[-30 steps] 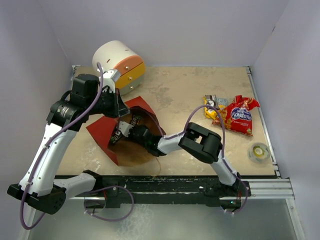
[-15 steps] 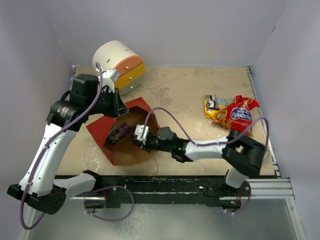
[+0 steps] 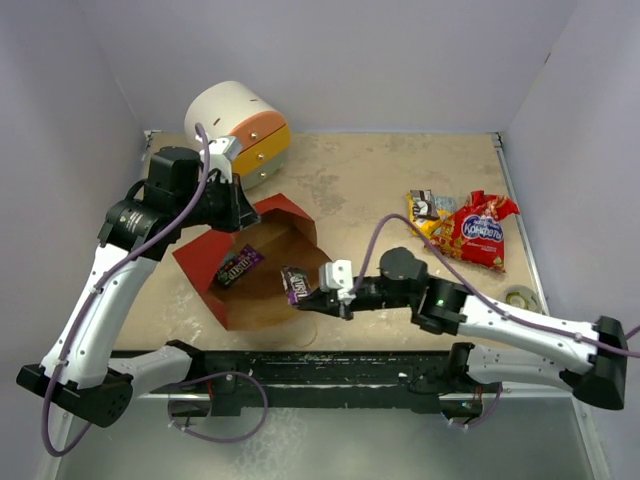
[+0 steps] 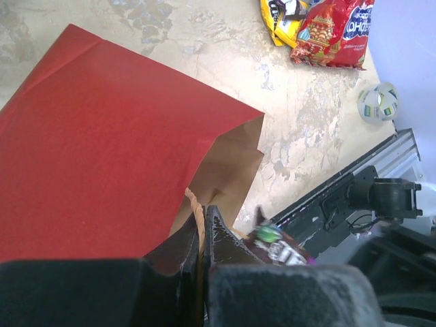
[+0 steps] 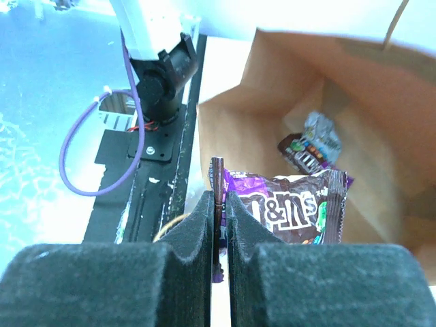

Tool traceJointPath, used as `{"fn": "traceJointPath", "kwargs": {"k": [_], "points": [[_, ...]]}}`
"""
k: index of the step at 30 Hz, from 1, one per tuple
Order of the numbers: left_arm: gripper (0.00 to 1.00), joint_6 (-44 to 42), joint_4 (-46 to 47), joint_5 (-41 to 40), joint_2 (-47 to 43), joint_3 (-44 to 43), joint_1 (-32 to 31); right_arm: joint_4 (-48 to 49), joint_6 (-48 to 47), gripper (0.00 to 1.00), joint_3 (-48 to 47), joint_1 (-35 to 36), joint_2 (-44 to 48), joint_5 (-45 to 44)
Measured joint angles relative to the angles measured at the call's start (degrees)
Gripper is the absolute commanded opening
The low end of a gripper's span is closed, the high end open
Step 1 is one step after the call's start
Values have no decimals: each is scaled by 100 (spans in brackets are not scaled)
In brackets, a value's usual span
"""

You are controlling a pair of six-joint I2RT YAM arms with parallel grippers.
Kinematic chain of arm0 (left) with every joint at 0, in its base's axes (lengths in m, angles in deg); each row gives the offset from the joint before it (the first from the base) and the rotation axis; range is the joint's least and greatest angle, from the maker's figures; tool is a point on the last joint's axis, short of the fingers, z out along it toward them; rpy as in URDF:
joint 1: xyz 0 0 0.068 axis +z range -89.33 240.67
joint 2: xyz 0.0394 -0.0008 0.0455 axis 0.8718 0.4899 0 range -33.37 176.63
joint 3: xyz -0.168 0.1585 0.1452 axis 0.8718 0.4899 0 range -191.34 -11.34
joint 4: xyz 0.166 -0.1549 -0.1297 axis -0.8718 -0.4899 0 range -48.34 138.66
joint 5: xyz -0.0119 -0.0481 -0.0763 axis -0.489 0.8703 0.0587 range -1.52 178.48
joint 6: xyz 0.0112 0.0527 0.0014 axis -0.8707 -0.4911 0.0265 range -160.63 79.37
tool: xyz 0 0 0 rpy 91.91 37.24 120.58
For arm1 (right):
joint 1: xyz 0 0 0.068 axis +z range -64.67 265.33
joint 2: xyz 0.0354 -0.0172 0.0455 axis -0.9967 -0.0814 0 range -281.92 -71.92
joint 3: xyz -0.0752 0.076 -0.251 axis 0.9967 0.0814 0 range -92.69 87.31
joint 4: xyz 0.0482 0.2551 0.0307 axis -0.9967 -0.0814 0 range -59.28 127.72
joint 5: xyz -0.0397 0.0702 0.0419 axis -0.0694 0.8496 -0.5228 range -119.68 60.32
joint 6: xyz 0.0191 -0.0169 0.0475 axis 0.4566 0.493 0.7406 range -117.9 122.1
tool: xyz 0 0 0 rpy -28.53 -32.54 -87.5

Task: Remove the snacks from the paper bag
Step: Take out the snack from the paper bag, then place the snack at the center of the board.

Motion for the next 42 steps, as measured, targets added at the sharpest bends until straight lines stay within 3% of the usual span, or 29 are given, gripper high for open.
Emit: {"fn": "traceJointPath", "kwargs": {"k": [4,9,15,21,25,31,42], "points": [[0,0,105,22,31,94,0,-946,-417,0,-535,-4,623,-59],[0,0,144,35,33,144,0,-1561,-986,0,-999,-11,1025,-992],[0,0,155,37,9,177,0,-675,-1344,0,-774,-234,1191,-3536],[0,2,153,44,-81,299,0,11,-551,0,-647,-1683,629,-4704],[0,-2,136,33,-101,332,0,-76,363,0,-647,-2774,-72,-4900],[0,-57,122,-37,-92,330,0,-136,1158,0,-662,-3871,-1047,-4894],[0,-153,142,-105,192,330,0,-142,1532,0,-1523,-5257,-2758,-4380]]}}
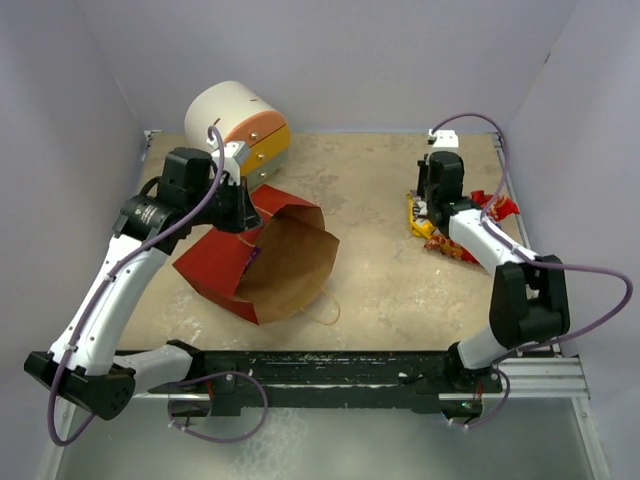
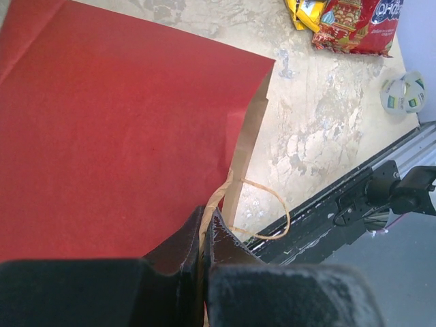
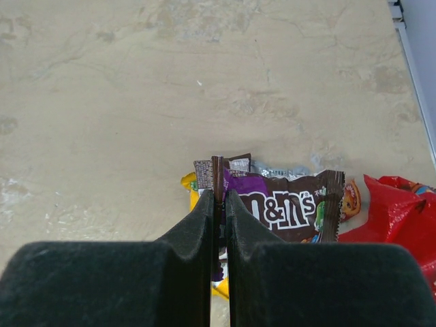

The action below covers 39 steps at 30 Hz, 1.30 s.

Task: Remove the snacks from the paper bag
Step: Place the snack at the center of the board.

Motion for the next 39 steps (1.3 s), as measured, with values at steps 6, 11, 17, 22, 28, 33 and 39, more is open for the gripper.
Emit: {"fn": "traceJointPath", "kwargs": {"k": [6,11,17,22,28,33,39], "points": [[0,7,90,188,201,0,0,219,-98,0,-52,-166,-535,439],[0,48,149,337,308,0,0,337,-170,0,-59,-214,-920,643],[0,107,195,474,332,0,0,435,-286,23,85,-247,-964,911],[0,181,260,581,332,0,0,59,-382,40,105,-256,-645,1106],[1,203,275,688,332,0,0,-490,-382,49,323,-256,188,1397],[2,205,278,758,299,4,0,-828,-103,49,1069,-256,1392,1878],[0,205,275,774,17,155,0,-636,1010,50,2321,404,2944,2935]]}}
